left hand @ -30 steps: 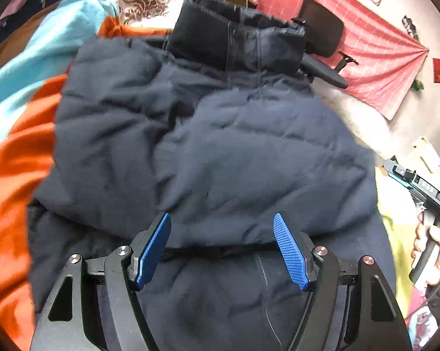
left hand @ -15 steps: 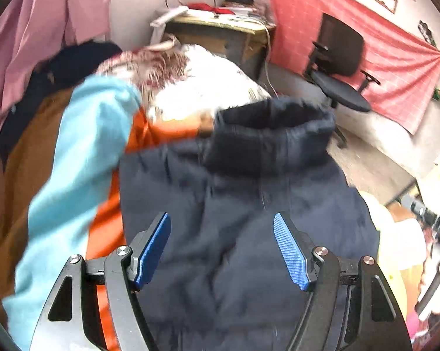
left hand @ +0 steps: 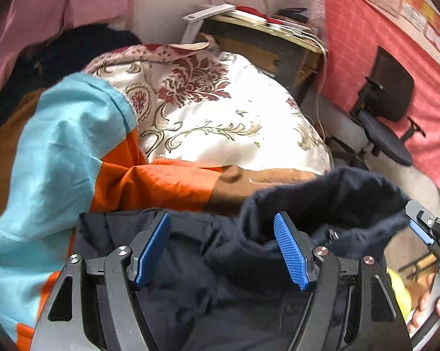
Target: Fold large clothes
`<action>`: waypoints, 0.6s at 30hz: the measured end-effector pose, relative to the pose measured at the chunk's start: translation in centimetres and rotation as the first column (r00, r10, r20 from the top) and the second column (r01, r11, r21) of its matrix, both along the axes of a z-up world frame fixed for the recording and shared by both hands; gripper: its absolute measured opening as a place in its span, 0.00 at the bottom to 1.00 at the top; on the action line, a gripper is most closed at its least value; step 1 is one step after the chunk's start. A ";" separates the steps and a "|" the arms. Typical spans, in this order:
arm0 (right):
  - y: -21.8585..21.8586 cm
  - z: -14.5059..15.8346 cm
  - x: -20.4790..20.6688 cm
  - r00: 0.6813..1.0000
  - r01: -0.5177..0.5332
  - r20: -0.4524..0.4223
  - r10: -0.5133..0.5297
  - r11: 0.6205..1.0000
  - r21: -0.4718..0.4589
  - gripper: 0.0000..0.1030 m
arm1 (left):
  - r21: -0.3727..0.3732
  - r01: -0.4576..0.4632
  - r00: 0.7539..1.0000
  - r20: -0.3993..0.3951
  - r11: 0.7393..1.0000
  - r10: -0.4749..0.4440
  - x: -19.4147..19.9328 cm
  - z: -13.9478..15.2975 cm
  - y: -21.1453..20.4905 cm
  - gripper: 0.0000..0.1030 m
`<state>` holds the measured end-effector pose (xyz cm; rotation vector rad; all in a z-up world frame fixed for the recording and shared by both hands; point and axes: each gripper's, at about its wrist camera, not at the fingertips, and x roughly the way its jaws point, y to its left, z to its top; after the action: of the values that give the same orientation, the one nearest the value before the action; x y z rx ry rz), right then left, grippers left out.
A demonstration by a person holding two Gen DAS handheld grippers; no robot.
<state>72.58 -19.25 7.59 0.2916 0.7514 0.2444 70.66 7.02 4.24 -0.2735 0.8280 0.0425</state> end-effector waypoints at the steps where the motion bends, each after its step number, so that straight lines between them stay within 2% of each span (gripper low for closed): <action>1: 0.1 0.0 0.6 1.000 0.009 0.007 -0.009 1.000 0.004 0.83 | -0.012 0.000 1.000 0.008 1.000 0.000 0.2 0.1 0.0 0.65; 3: 0.2 0.0 1.8 0.999 0.035 0.019 -0.035 0.999 0.004 0.83 | -0.035 0.020 0.999 0.042 0.999 -0.018 0.3 0.5 0.1 0.63; 5: 0.1 -0.1 2.3 0.999 0.043 0.034 -0.043 0.999 0.007 0.73 | -0.044 0.062 0.994 0.089 0.997 -0.057 -0.1 0.8 0.1 0.42; 6: 0.0 -0.3 2.3 0.998 0.042 0.040 -0.042 0.999 0.011 0.57 | -0.054 0.087 0.992 0.095 0.995 -0.081 -0.2 0.8 0.2 0.17; 7: 0.0 -0.4 2.2 0.998 0.042 0.042 -0.043 0.999 0.011 0.43 | -0.062 0.099 0.991 0.092 0.993 -0.093 -0.3 0.9 0.0 0.05; 8: 0.0 -0.6 2.1 0.998 0.037 0.042 -0.038 0.999 0.014 0.38 | -0.068 0.107 0.991 0.094 0.992 -0.100 -0.7 0.9 0.0 0.05; 9: -0.1 -0.7 1.6 0.998 0.029 0.048 -0.030 0.999 0.016 0.26 | -0.062 0.111 0.988 0.112 0.992 -0.104 -1.5 1.0 0.1 0.05; 10: -0.1 -0.9 1.1 0.998 0.021 0.056 -0.022 1.000 0.010 0.19 | -0.056 0.128 0.984 0.136 0.990 -0.119 -2.3 1.1 0.2 0.04; 13: 0.2 -0.8 -1.3 0.995 -0.013 0.102 0.018 0.999 -0.048 0.12 | 0.003 0.162 0.968 0.194 0.987 -0.159 -5.5 1.3 -0.4 0.03; 18: 1.0 -0.6 -6.5 0.982 -0.060 0.164 0.090 0.982 -0.179 0.10 | 0.041 0.226 0.935 0.270 0.973 -0.229 -11.7 0.3 -0.2 0.03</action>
<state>66.05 -18.28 7.02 0.0754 0.6093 0.2707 58.99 6.79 4.53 -0.1680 0.5794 -0.2056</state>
